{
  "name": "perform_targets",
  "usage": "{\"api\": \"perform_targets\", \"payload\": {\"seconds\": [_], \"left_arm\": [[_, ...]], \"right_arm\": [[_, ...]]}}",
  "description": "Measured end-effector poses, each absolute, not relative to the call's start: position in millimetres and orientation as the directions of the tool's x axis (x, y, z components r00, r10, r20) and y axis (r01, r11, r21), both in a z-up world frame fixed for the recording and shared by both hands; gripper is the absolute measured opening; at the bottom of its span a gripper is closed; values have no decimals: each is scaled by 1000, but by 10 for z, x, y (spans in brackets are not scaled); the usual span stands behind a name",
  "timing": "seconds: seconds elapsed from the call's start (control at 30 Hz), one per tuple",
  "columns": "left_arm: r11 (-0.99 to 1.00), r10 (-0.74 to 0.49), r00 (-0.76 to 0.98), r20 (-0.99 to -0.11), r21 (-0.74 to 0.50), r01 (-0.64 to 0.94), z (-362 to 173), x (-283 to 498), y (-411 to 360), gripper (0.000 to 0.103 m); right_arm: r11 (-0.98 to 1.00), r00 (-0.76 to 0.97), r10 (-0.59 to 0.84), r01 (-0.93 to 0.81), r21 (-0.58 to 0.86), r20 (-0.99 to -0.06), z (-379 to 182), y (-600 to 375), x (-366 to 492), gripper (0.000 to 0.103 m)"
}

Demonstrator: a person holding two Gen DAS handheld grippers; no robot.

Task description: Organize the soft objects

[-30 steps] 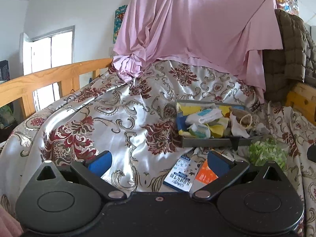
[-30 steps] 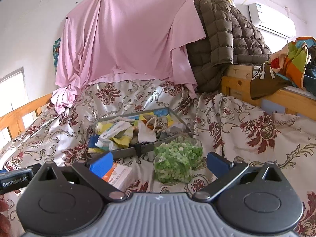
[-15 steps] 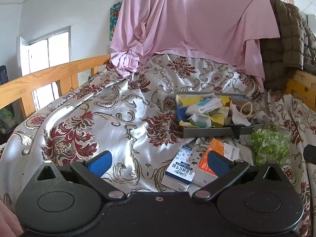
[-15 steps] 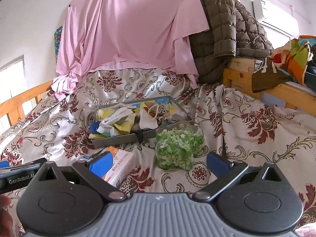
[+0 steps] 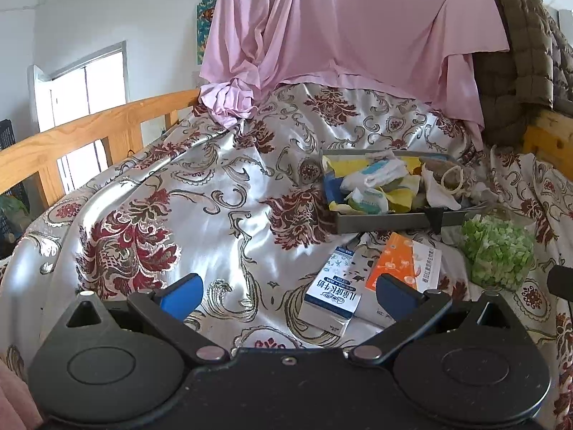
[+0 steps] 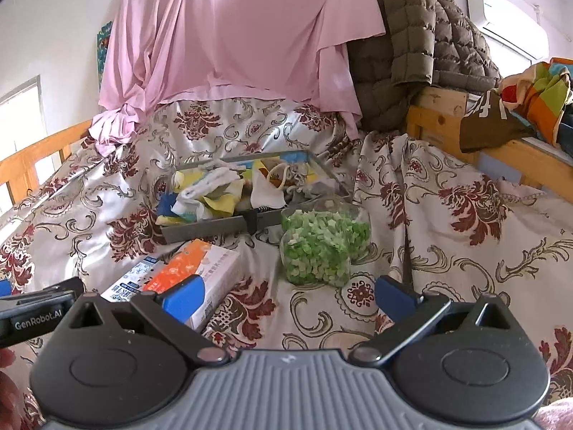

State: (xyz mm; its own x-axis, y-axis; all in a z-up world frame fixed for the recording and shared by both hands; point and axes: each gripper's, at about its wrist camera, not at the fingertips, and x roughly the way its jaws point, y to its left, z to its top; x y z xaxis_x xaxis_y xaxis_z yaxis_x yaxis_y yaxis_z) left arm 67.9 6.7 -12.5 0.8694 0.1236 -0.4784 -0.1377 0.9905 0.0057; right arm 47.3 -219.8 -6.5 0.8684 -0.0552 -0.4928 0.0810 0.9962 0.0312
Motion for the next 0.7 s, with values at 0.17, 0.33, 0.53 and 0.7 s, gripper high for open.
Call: {"api": "perform_targets", "payload": {"seconds": [0.17, 0.33, 0.53, 0.7], "left_arm": [[991, 130, 868, -479, 24, -135, -143, 686, 42, 102], [989, 136, 863, -487, 24, -142, -160, 702, 48, 102], [988, 147, 854, -498, 35, -150, -184, 727, 43, 102], [986, 159, 847, -506, 36, -164, -205, 758, 56, 102]], "right_arm": [[996, 845, -54, 84, 32, -532, -125, -2195, 573, 103], [996, 822, -55, 87, 30, -567, -211, -2171, 669, 103], [994, 806, -75, 108, 20, -588, -281, -2165, 765, 103], [994, 808, -88, 109, 0, -583, -299, -2134, 782, 103]]}}
